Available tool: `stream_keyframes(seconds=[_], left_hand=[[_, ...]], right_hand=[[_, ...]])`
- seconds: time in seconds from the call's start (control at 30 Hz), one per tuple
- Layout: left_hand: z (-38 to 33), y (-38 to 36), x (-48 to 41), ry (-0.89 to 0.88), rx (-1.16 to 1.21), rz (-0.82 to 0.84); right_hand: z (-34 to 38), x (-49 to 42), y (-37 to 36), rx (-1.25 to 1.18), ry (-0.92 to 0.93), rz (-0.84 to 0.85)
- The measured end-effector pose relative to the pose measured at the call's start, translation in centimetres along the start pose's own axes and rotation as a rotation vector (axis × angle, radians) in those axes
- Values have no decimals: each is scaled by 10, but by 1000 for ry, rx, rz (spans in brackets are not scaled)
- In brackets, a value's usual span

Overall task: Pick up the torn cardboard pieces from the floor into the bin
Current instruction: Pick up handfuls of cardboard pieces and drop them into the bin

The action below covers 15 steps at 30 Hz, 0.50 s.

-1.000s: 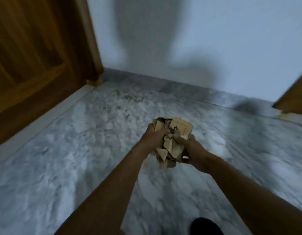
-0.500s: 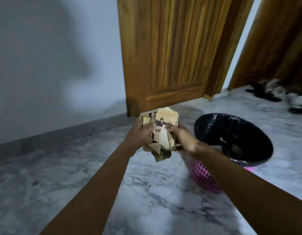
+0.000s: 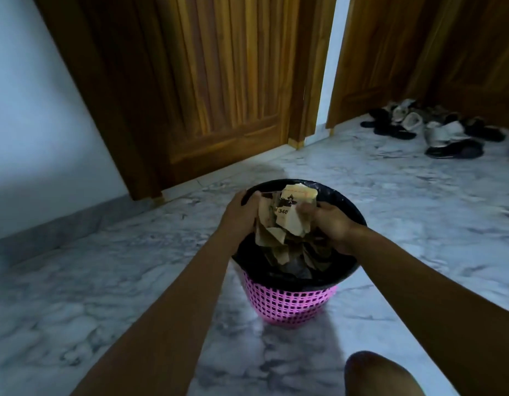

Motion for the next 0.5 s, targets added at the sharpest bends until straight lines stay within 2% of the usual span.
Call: stream_keyframes(seconds=[0.1,0.2,0.33,0.5], left_hand=[[-2,7,2,-93,-100,-51],[-8,30,14,-158,-60,-128],[-10,106,56,-217,-72,-373],[20,241,178,-143,-150,-853]], right_hand=[[6,-2,4,184,11,-70],[27,-2,-21,226,96,-83],[66,7,-113,215,273,107],[99,65,-276,329,511,418]])
Point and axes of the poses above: each hand's wrist, its own x-axis away from the middle knuckle, its own y-axis out of the back of the hand, z = x × y, the point moved 4 cm from there along -x, towards the middle knuckle, and after that the axes turned 4 degrees about x, right-handed, at the moved point
